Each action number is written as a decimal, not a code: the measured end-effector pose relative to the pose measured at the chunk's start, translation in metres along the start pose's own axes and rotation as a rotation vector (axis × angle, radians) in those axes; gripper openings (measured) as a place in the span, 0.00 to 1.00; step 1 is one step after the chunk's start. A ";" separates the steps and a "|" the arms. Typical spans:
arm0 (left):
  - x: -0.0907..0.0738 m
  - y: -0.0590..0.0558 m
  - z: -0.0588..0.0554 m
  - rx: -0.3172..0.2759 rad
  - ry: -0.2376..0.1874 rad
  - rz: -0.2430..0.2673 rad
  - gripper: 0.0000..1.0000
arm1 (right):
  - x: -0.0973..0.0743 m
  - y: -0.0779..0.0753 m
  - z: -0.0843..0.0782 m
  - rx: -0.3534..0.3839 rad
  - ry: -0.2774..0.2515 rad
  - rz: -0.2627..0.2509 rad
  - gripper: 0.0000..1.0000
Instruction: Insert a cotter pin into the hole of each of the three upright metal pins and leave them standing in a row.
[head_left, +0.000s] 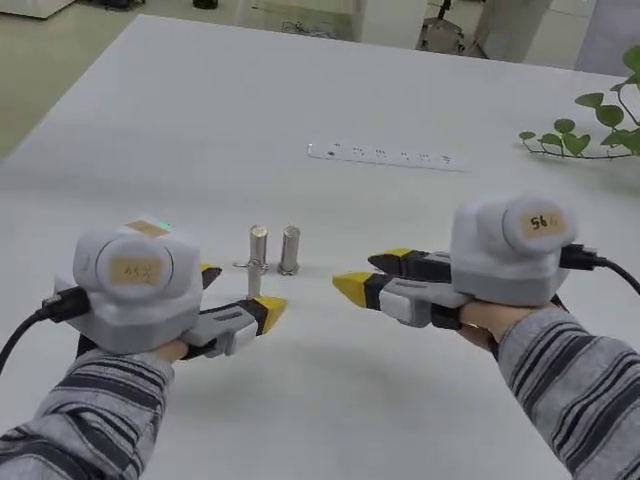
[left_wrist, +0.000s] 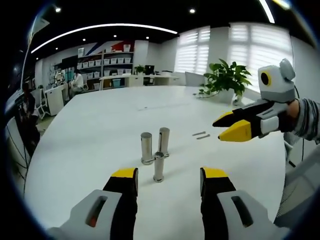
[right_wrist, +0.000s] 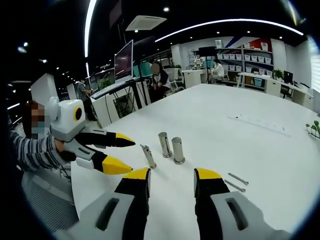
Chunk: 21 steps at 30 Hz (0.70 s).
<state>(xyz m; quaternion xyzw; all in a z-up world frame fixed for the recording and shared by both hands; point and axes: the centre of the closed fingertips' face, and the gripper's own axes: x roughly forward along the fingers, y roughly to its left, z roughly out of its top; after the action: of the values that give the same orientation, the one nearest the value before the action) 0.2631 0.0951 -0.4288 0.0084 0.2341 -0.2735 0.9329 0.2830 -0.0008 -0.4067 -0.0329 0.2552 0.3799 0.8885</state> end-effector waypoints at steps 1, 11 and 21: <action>-0.002 -0.001 0.001 -0.007 -0.001 -0.001 0.48 | 0.002 0.000 0.002 0.000 -0.003 0.002 0.31; -0.012 -0.008 0.004 -0.050 -0.024 -0.016 0.54 | 0.038 -0.001 0.023 -0.023 -0.012 0.016 0.31; -0.017 -0.005 -0.002 -0.034 0.006 0.002 0.61 | 0.072 -0.002 0.025 -0.040 0.008 0.004 0.29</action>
<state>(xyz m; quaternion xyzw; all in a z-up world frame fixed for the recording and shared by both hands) 0.2467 0.0995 -0.4221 -0.0063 0.2416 -0.2684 0.9325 0.3368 0.0519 -0.4199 -0.0518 0.2511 0.3867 0.8859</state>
